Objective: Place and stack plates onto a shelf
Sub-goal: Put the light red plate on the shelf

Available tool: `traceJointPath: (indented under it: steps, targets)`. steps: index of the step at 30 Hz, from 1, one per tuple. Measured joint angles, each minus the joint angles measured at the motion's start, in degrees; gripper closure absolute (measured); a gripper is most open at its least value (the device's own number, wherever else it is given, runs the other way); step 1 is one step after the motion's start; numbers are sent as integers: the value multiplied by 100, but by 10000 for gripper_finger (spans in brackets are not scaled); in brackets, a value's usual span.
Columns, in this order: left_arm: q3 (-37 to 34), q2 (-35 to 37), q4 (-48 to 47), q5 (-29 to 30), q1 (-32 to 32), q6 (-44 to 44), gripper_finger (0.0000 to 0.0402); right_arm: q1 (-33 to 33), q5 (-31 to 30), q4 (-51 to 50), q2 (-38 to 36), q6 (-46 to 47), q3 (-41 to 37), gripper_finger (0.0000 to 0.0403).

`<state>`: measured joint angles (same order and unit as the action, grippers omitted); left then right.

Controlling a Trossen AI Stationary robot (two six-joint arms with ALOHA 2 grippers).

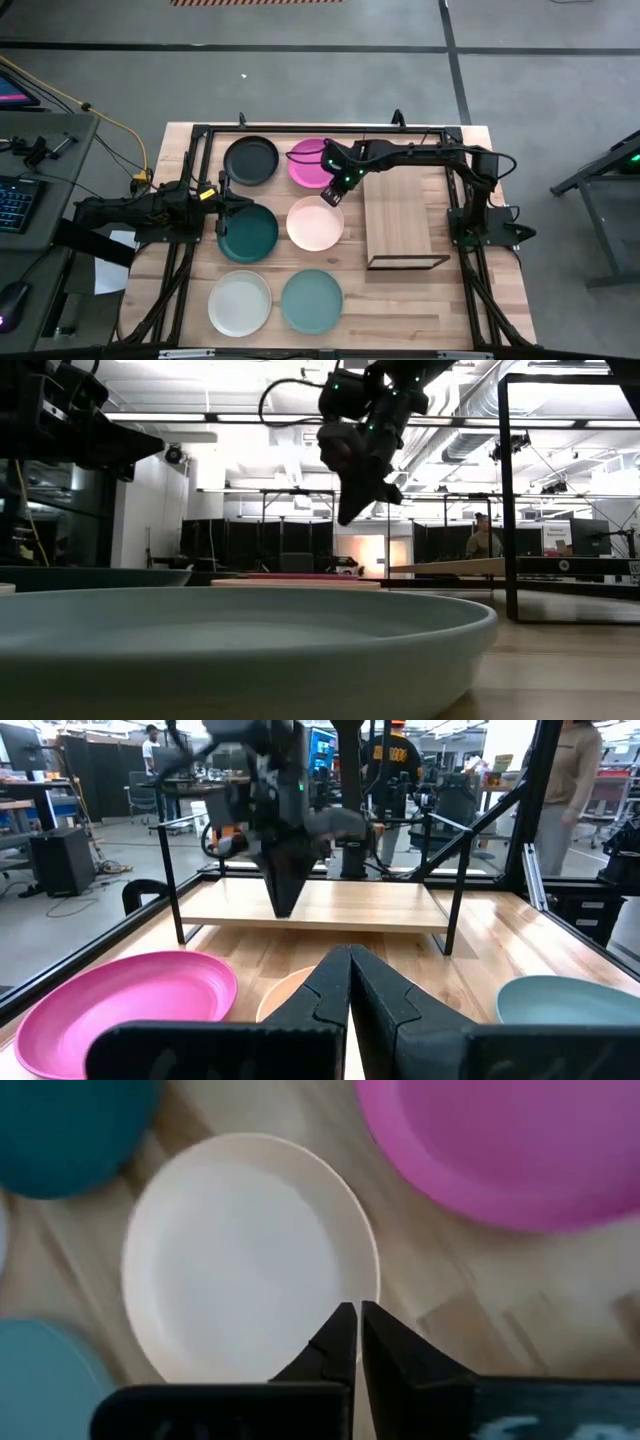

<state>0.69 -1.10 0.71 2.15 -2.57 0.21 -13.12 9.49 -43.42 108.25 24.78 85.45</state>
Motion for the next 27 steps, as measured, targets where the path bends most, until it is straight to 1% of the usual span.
traceJointPath:
  steps: [3, 5, 7, 14, 18, 20, 23, 25, 27]
  targets:
    - [0, 0, 1, 0, -1, 0, 401, 133, -278, -379, 207, 242, -9, 389]
    - [0, 0, 0, 0, -2, 0, 401, 200, -335, -468, 295, 356, -11, 374]
    - [0, 0, -2, 0, 0, 0, 401, 255, -349, -481, 366, 488, -10, 352]
    - [0, -2, 0, 0, 0, 0, 401, 501, -483, -414, 722, 892, -9, 256]
    - [0, 0, -2, 0, 0, 0, 401, 577, -755, -200, 950, 1216, -9, 220]
    - [0, -2, -1, 0, -2, 0, 401, 605, -871, -96, 1025, 1504, -9, 212]
    - [0, 0, -1, 0, -1, 0, 401, 644, -892, -14, 1146, 1774, -9, 213]
    - [0, 0, 0, 0, 0, 0, 401, 667, -972, -28, 1244, 1893, -3, 221]
    - [0, -2, -2, 0, -1, 0, 401, 686, -997, -27, 1314, 1927, 21, 238]
